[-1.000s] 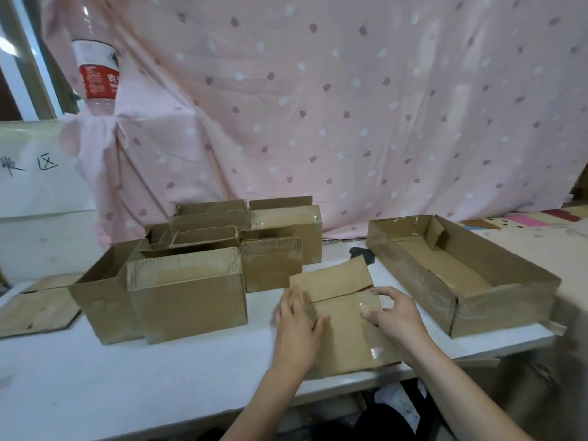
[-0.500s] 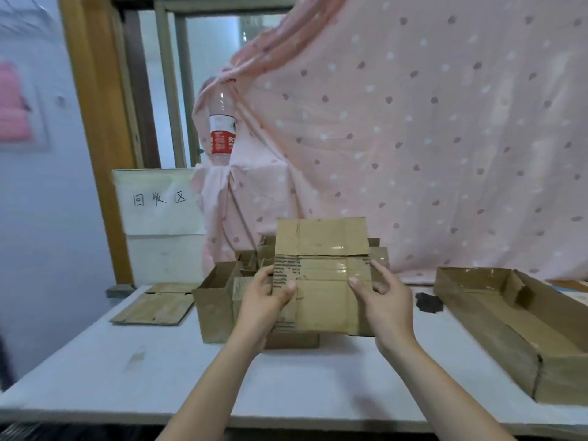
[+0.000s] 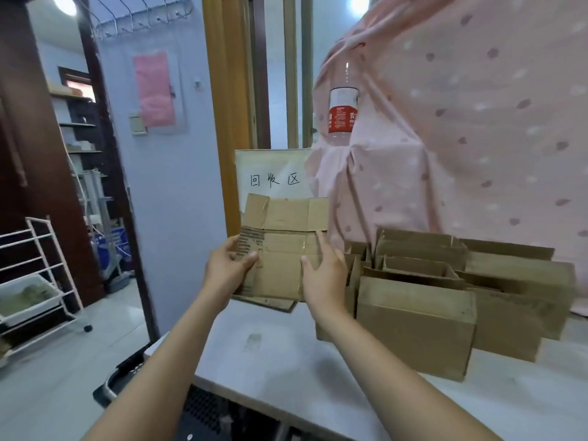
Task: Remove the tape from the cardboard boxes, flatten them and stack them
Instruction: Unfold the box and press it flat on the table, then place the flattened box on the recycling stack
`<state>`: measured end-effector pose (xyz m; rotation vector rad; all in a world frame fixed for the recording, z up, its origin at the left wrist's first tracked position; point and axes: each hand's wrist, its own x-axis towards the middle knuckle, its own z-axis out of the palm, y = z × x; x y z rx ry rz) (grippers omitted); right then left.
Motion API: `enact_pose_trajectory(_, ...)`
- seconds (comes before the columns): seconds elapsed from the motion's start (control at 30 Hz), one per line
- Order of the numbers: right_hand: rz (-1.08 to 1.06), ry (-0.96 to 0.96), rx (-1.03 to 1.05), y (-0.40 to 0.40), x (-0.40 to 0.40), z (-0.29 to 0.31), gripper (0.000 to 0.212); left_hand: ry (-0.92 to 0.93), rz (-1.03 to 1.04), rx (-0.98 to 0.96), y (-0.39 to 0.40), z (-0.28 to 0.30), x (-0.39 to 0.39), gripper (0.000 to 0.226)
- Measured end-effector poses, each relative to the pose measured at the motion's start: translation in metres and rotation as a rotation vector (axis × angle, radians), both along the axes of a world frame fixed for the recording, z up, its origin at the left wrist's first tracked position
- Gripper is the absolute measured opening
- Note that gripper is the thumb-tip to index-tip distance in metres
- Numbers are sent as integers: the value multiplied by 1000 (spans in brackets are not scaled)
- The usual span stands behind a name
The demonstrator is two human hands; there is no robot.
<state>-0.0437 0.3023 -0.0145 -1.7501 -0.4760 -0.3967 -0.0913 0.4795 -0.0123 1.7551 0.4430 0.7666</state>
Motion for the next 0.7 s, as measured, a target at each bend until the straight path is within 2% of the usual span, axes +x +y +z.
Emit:
enact_pose_trajectory(0.17,25,156,-89,76,45,-41,61,94,84,46,63,-28,39,43)
enact_pose_trajectory(0.3,-18,257,-192,118,87,-80,60,206,109,135,103,-62,86,47)
enact_pose_trajectory(0.43,-160,318,-446,141,123,-104,48,305,93,190,129,-88,131,48)
enact_pose_trajectory(0.53,-235,324,-611,154,145,-118,40,370,82,283,139,-105,160,49)
enact_pose_trajectory(0.7,-324,299,-773,172,165,-146,42,466,47,394,143,-126,185,47)
